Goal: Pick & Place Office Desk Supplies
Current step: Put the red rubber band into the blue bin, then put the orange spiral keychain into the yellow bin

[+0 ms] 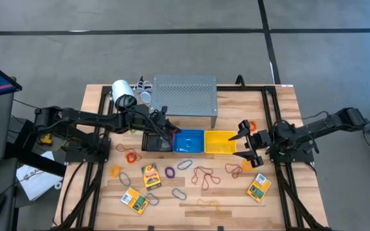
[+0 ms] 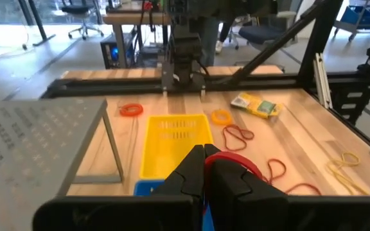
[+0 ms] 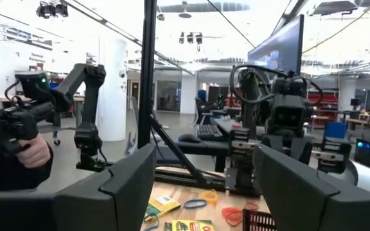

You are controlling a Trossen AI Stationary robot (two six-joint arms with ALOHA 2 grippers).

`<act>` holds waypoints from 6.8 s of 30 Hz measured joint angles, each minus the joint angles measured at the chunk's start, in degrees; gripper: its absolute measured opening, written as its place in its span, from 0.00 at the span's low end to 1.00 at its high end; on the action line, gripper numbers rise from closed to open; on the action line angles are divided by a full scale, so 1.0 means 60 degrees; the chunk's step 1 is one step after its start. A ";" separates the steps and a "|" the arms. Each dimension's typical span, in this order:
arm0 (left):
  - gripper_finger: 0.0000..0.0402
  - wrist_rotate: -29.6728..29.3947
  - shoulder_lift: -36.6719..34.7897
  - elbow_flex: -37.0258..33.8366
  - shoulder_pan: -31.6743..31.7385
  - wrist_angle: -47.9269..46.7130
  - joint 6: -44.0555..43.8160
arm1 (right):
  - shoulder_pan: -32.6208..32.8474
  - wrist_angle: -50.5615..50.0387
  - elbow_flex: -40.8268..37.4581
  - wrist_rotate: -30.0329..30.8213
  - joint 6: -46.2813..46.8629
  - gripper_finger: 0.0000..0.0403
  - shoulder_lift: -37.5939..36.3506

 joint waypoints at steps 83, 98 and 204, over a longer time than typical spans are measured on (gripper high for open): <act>0.01 -0.0545 0.2820 0.1535 -0.0237 -0.0247 -0.0464 | -0.0280 0.2750 0.0018 0.0030 0.0235 0.63 0.2930; 0.01 -0.0600 0.4197 0.2378 -0.0455 -0.0400 -0.0413 | -0.0280 0.2692 0.0022 0.0030 0.0239 0.63 0.2927; 0.37 -0.1817 0.0021 0.1613 -0.1399 -0.6032 -0.0729 | -0.0384 -0.1202 0.0633 0.2533 0.0538 0.63 0.1420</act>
